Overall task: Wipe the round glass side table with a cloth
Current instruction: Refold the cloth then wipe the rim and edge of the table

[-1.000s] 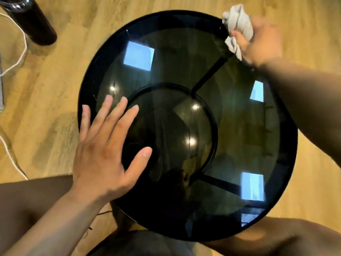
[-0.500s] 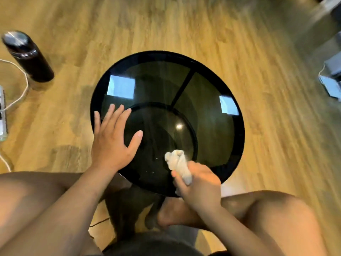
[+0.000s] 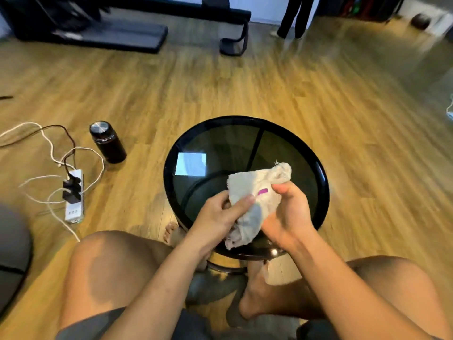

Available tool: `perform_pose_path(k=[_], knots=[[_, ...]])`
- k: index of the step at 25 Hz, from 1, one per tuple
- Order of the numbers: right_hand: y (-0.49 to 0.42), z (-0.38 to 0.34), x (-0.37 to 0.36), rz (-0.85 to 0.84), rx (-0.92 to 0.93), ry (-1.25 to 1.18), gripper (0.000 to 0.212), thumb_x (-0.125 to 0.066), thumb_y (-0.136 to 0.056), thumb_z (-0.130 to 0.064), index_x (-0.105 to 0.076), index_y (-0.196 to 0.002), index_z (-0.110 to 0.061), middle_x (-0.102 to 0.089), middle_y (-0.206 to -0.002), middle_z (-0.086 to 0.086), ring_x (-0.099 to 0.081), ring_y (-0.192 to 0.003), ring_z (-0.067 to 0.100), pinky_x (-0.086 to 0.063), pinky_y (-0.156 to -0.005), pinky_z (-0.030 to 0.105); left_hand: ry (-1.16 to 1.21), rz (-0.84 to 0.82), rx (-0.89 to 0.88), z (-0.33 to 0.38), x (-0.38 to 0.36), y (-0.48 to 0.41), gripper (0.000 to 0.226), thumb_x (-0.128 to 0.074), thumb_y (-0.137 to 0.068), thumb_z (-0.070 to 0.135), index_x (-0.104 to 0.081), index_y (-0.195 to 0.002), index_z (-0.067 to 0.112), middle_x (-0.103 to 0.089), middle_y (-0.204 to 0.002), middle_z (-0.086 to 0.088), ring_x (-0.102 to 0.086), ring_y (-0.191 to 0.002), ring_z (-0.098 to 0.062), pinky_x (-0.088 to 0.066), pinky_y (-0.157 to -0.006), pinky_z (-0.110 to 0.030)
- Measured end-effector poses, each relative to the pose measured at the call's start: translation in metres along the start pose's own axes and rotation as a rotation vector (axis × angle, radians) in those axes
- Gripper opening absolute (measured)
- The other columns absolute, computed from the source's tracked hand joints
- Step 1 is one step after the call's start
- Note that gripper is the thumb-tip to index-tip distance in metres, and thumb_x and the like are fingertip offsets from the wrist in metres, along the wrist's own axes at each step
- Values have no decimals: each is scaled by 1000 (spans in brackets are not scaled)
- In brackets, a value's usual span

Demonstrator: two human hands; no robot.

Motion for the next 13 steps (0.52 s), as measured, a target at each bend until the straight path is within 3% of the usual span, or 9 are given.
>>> perform_pose_path(k=[3,5,7,9,11,13], knots=[[31,-19,14,-14,7,122,57,-47,-93,-40,-51,-137,-4,-54,-139,27,-50,-130,41,-33,-113,56,-97,45,-147,14,-22,17,44,-86,-67,48,-68,-100,25,-78,-91,4,-74,-84,-12,-61,-73,-32],[51,-23,26,0,-94,319,61,-48,-94,-55,-58,-133,-9,-61,-132,24,-57,-124,38,-40,-109,55,-171,67,-212,24,-31,25,55,-84,-55,58,-66,-95,26,-74,-88,2,-70,-77,-7,-58,-66,-26],[66,-28,35,6,-145,322,52,-55,-93,-41,-59,-132,-7,-63,-130,22,-60,-120,38,-47,-104,54,-198,-7,-221,31,-36,31,64,-78,-51,68,-64,-98,27,-69,-84,6,-66,-72,-1,-52,-60,-19],[78,-39,41,-7,-112,198,52,-57,-90,-23,-54,-136,-1,-61,-132,23,-65,-114,35,-49,-101,51,-249,-149,-216,35,-37,39,70,-74,-51,77,-63,-103,31,-70,-87,13,-66,-77,3,-49,-65,-15],[87,-49,41,-81,-85,115,53,-61,-88,-18,-53,-136,2,-59,-135,24,-65,-115,35,-49,-101,50,-266,-233,-244,36,-35,44,58,-77,-60,67,-63,-105,34,-71,-92,22,-68,-85,2,-51,-69,-15],[91,-51,38,-185,-107,100,57,-76,-79,-16,-59,-130,3,-59,-134,26,-63,-118,36,-52,-99,50,-160,-221,-238,38,-31,46,43,-80,-72,52,-67,-106,30,-75,-97,16,-71,-90,-6,-54,-72,-20]])
Point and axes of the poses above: each hand's wrist, its own y-axis away from the middle knuckle, its own x-axis out of the back of the hand, z = x × y, the point moved 1 cm from there along -y, towards the middle knuckle
